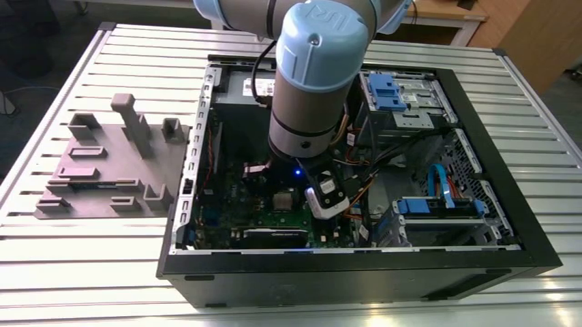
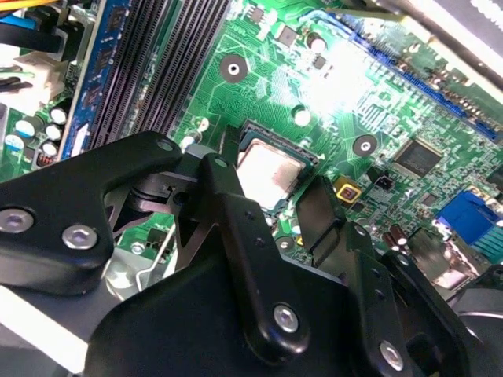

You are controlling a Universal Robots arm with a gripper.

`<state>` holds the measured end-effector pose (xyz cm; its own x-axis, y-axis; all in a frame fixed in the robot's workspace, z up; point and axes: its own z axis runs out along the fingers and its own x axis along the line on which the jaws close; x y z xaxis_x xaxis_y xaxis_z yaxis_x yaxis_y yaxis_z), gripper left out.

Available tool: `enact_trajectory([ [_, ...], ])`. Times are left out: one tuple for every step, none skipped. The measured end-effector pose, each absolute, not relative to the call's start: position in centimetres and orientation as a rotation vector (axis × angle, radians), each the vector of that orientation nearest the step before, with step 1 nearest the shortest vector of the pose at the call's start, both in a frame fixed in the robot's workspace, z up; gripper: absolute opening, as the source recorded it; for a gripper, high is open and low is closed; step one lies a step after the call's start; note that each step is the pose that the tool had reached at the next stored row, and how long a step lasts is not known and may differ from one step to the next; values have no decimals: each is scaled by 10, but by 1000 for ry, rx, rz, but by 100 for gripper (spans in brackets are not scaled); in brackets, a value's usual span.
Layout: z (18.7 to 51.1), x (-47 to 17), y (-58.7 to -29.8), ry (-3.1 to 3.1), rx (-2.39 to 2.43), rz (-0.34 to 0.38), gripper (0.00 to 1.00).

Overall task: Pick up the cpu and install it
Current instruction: 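Place the cpu into insertion slot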

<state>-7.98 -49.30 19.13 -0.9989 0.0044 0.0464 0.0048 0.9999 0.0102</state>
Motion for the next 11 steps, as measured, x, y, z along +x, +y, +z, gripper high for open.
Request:
enact_trajectory([
  [191, -80, -493, -3095, -7, -16, 56],
  [191, -80, -493, -3095, -7, -15, 56],
  [191, -80, -493, -3095, -6, -15, 56],
  [191, -80, -493, -3095, -6, -16, 56],
  [191, -80, -493, -3095, -6, -16, 56],
  [191, -80, -493, -3095, -6, -16, 56],
  [191, -80, -493, -3095, -6, -16, 55],
  [191, -80, -493, -3095, -6, -16, 55],
  [191, -80, -493, -3095, -6, -16, 48],
  [191, -80, -493, -3095, -6, -15, 48],
  [191, -80, -493, -3095, -6, -16, 42],
])
